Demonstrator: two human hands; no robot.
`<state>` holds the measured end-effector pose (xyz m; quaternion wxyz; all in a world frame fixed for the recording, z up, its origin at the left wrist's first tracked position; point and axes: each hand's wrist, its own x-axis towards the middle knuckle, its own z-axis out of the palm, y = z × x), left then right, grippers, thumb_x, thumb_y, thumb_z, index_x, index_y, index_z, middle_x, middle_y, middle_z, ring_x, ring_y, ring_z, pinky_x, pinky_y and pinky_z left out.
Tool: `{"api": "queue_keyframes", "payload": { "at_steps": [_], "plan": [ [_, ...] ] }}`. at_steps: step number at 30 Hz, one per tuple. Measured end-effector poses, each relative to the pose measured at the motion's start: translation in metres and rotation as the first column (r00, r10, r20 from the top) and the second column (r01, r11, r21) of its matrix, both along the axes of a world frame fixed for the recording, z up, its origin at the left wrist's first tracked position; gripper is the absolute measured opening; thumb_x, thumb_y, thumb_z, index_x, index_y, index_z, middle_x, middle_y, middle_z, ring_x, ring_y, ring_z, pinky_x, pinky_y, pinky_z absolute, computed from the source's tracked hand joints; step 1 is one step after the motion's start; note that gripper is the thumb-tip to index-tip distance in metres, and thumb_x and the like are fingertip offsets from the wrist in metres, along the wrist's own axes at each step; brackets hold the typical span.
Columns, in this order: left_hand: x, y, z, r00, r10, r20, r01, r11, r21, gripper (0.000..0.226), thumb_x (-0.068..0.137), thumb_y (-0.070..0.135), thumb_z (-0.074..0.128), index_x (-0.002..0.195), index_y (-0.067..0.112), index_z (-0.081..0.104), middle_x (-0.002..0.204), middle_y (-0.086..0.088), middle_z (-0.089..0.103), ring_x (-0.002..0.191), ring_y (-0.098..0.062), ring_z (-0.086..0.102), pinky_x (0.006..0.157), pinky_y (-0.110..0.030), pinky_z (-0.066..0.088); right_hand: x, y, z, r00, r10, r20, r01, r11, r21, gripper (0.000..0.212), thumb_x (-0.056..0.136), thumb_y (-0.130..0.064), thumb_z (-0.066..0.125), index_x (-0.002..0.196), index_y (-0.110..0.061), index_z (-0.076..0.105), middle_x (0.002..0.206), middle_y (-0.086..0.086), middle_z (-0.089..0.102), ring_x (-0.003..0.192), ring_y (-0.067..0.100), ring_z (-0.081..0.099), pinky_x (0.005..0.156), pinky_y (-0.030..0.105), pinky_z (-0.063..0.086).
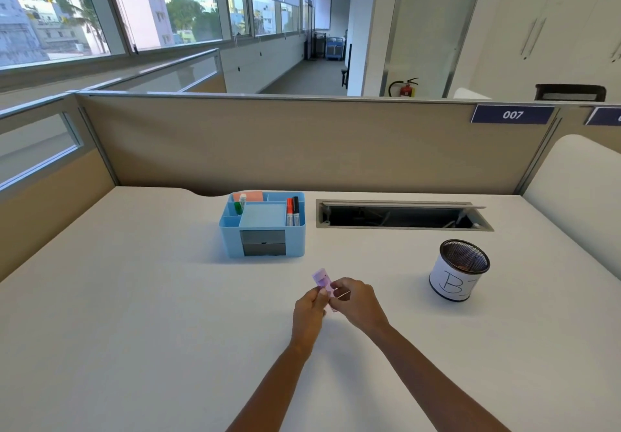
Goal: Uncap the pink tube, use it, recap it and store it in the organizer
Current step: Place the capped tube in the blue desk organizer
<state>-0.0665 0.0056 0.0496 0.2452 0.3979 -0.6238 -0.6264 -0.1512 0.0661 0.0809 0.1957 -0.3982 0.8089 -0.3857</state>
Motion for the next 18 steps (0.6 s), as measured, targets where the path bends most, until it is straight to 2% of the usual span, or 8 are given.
{"api": "queue_keyframes", "payload": {
  "at_steps": [1,3,6,8,10,13,15,18],
  "plan": [
    [0.001,-0.005,-0.001,0.994,-0.014,0.107,0.026,0.994,-0.11,0.031,0.096,0.021,0.039,0.116,0.004,0.056,0.117,-0.016,0.063,0.103,-0.026,0.057,0.084,-0.027,0.049,0.0,-0.005,0.001,0.999,0.006,-0.039,-0.006,1.0,0.016,0.029,0.082,-0.014,0.065,0.108,-0.001,0.062,0.106,0.017,0.07,0.091,0.029,0.066,0.076,0.028,0.05],
    [0.006,-0.016,-0.005,0.958,0.011,0.288,0.074,0.957,-0.281,0.037,0.096,0.025,0.036,0.127,0.009,0.047,0.138,-0.014,0.048,0.125,-0.028,0.047,0.106,-0.035,0.036,-0.003,-0.015,0.006,0.991,0.027,-0.132,-0.019,0.998,0.055,0.033,0.081,-0.013,0.065,0.112,-0.002,0.061,0.112,0.017,0.067,0.095,0.028,0.063,0.074,0.027,0.047],
    [0.02,-0.039,-0.01,0.908,0.099,0.408,0.113,0.879,-0.464,0.043,0.097,0.03,0.034,0.136,0.012,0.035,0.15,-0.009,0.032,0.14,-0.023,0.025,0.114,-0.035,0.021,-0.008,-0.034,0.016,0.961,0.059,-0.27,-0.034,0.995,0.095,0.037,0.082,-0.015,0.064,0.116,-0.004,0.057,0.115,0.016,0.064,0.098,0.026,0.06,0.074,0.023,0.042],
    [0.029,-0.056,-0.016,0.832,0.146,0.535,0.226,0.791,-0.568,0.046,0.097,0.03,0.03,0.139,0.01,0.027,0.153,-0.01,0.024,0.143,-0.023,0.014,0.117,-0.034,0.014,-0.008,-0.05,0.024,0.942,0.063,-0.33,-0.039,0.996,0.077,0.037,0.083,-0.017,0.063,0.117,-0.004,0.055,0.114,0.016,0.064,0.098,0.026,0.06,0.075,0.023,0.042],
    [0.039,-0.07,-0.02,0.746,0.188,0.639,0.33,0.728,-0.6,0.049,0.098,0.032,0.027,0.141,0.009,0.019,0.155,-0.013,0.016,0.144,-0.026,0.008,0.118,-0.035,0.01,-0.008,-0.068,0.035,0.929,0.072,-0.364,-0.059,0.997,0.047,0.035,0.085,-0.019,0.062,0.116,-0.004,0.054,0.113,0.016,0.064,0.097,0.026,0.061,0.076,0.025,0.044],
    [0.048,-0.081,-0.025,0.671,0.219,0.708,0.397,0.7,-0.593,0.052,0.098,0.034,0.024,0.142,0.008,0.014,0.155,-0.016,0.011,0.144,-0.028,0.004,0.118,-0.037,0.009,-0.006,-0.097,0.048,0.886,0.124,-0.447,-0.116,0.992,0.045,0.033,0.087,-0.018,0.058,0.116,-0.004,0.053,0.115,0.017,0.063,0.101,0.026,0.059,0.082,0.03,0.048],
    [0.051,-0.084,-0.027,0.65,0.221,0.727,0.417,0.697,-0.584,0.052,0.098,0.035,0.024,0.142,0.008,0.013,0.155,-0.016,0.01,0.144,-0.029,0.004,0.118,-0.037,0.009,-0.005,-0.113,0.055,0.86,0.14,-0.491,-0.135,0.99,0.045,0.034,0.088,-0.016,0.057,0.12,-0.003,0.052,0.119,0.017,0.061,0.106,0.027,0.056,0.086,0.032,0.049],
    [0.053,-0.087,-0.031,0.642,0.211,0.737,0.424,0.704,-0.57,0.053,0.097,0.036,0.024,0.142,0.009,0.013,0.155,-0.015,0.009,0.144,-0.028,0.004,0.118,-0.037,0.009,-0.003,-0.133,0.06,0.839,0.144,-0.524,-0.147,0.988,0.035,0.031,0.089,-0.01,0.054,0.119,-0.002,0.053,0.118,0.019,0.061,0.108,0.028,0.054,0.084,0.034,0.049]
  ]
}}
